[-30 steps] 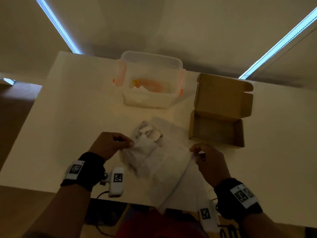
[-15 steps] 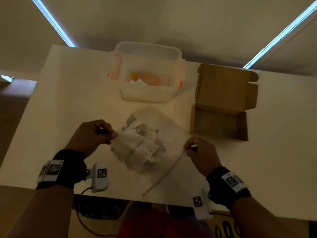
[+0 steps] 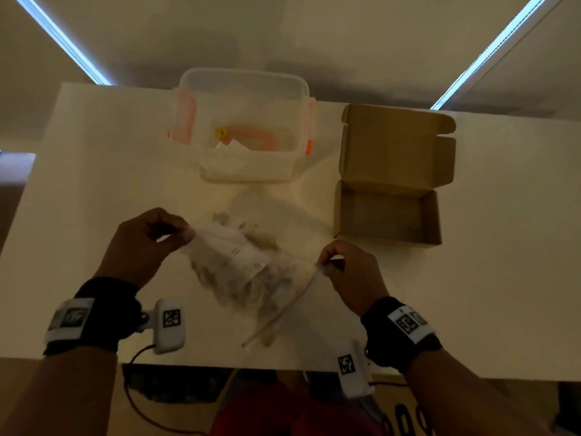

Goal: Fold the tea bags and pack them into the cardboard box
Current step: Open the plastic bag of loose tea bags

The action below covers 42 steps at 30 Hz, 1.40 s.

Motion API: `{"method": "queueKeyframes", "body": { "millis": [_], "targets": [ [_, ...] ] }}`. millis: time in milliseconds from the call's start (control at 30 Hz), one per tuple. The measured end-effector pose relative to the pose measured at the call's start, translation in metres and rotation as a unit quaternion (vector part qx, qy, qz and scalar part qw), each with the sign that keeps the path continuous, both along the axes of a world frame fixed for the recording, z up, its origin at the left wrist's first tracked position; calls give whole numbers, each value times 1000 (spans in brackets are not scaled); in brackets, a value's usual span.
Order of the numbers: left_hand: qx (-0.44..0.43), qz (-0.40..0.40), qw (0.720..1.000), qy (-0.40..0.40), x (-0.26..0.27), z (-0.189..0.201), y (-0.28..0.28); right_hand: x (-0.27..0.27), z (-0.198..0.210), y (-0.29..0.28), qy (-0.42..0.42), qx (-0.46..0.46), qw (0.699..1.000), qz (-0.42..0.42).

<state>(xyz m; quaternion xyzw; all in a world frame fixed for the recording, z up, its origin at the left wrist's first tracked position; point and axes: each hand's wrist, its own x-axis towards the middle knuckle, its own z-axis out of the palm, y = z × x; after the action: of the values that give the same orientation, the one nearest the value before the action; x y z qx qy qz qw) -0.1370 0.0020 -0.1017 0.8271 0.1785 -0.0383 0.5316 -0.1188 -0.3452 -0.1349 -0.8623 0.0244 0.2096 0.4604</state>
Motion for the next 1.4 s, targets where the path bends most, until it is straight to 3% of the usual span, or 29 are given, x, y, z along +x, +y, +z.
{"method": "queueKeyframes", "body": {
  "millis": [67,167,267,367,433,533,667,833,1000,1100,1233,1400],
  "targets": [
    [116,-10,993,21,5,0,-3,1,-1,0,9,0,1000,-12],
    [141,-32,989,-11,-1,5,-22,4,0,2,23,7,999,-35],
    [177,-156,967,-96,-26,16,-67,4,3,6,-2,18,999,-30],
    [220,-305,924,-68,-57,13,-119,2,4,13,-27,19,999,-15],
    [268,-352,896,-40,-67,-1,-135,3,6,17,-47,20,999,1],
    [256,-289,921,-60,-60,-7,-124,6,10,21,-80,15,996,22],
    [230,-209,946,-90,-44,20,-92,10,12,22,-111,4,993,44],
    [234,-266,930,-94,-30,33,-69,6,17,29,-118,-13,991,59],
    [258,-273,924,-66,-27,25,-67,-15,47,26,-183,-6,979,88],
    [237,-262,934,-39,-28,22,-70,-31,60,29,-155,-2,971,184],
    [238,-273,932,-7,-28,21,-73,-41,38,42,-38,-124,923,362],
    [234,-273,933,-5,-25,22,-74,-41,10,63,-19,-189,883,429]
  ]
}}
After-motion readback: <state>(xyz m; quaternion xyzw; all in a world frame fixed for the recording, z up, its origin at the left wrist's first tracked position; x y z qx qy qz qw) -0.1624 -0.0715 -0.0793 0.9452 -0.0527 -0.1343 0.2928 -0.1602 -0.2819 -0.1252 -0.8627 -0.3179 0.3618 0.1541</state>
